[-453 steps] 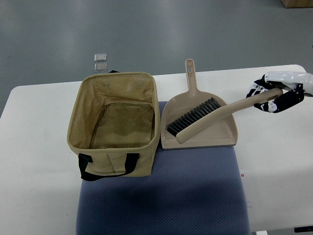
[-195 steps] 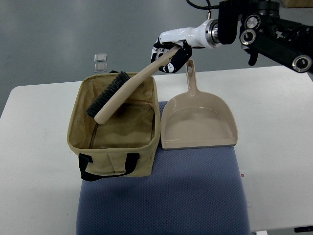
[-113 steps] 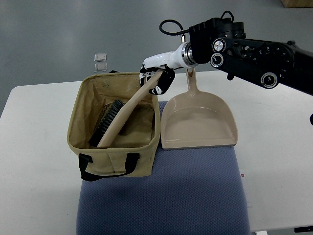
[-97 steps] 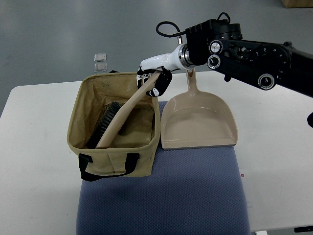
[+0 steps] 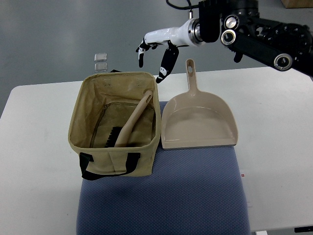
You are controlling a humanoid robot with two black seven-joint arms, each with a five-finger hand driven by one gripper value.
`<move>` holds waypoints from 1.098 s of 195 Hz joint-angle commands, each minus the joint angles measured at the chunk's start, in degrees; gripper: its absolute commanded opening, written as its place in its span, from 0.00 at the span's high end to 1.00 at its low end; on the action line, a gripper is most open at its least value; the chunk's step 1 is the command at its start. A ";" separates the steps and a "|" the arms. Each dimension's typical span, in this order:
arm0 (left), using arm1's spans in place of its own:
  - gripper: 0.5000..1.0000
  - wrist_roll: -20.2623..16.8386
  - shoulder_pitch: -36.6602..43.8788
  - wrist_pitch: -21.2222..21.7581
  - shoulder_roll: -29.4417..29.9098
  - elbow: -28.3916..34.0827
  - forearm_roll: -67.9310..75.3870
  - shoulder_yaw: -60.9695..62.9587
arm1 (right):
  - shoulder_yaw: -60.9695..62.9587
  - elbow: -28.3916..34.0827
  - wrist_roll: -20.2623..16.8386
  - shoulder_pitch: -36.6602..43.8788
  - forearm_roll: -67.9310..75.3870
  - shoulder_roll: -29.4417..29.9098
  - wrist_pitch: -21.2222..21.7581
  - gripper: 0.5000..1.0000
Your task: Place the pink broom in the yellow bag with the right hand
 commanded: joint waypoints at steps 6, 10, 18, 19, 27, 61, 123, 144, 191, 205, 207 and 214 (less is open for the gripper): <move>0.00 0.02 0.00 0.00 0.00 -0.17 0.04 0.09 | 11.77 -0.16 0.13 -2.69 0.28 -2.39 -1.13 0.14; 0.00 0.02 0.00 0.00 0.00 -0.17 0.04 0.09 | 14.14 -0.16 0.13 -4.00 0.46 -2.65 -1.66 0.14; 0.00 0.02 0.00 0.00 0.00 -0.17 0.04 0.09 | 18.02 -0.16 0.13 -6.21 0.72 -2.83 -2.54 0.14; 0.00 0.02 0.00 0.00 0.00 -0.17 0.04 0.09 | 19.24 -0.16 0.13 -6.99 0.81 -2.83 -2.89 0.14; 0.00 0.02 0.00 0.00 0.00 -0.26 0.04 0.09 | 24.51 -0.16 0.13 -9.72 0.81 -2.83 -4.20 0.14; 0.00 0.02 0.00 0.00 0.00 -0.17 0.04 0.09 | 37.62 -1.30 1.71 -18.86 1.87 -1.95 -12.82 0.14; 0.00 0.11 0.00 0.09 0.00 -0.17 0.04 0.26 | 48.87 -4.55 14.19 -33.89 38.25 6.14 -30.84 0.14; 0.00 0.20 0.00 0.09 0.00 -0.08 0.04 0.26 | 48.78 -5.87 18.76 -37.85 47.31 6.40 -30.40 0.14; 0.00 0.20 0.00 0.09 0.00 0.00 0.04 0.26 | 50.27 -11.32 26.23 -41.89 53.90 11.85 -22.93 0.14; 0.00 0.20 0.00 0.09 0.00 0.00 0.04 0.26 | 51.59 -11.41 27.55 -43.56 53.90 13.17 -21.70 0.14; 0.00 0.20 0.00 0.18 0.00 0.00 0.04 0.26 | 51.68 -11.41 27.64 -43.65 53.90 13.34 -21.61 0.14; 0.00 0.20 0.00 0.18 0.00 0.00 0.04 0.26 | 51.94 -11.41 27.72 -43.91 53.90 13.69 -21.52 0.14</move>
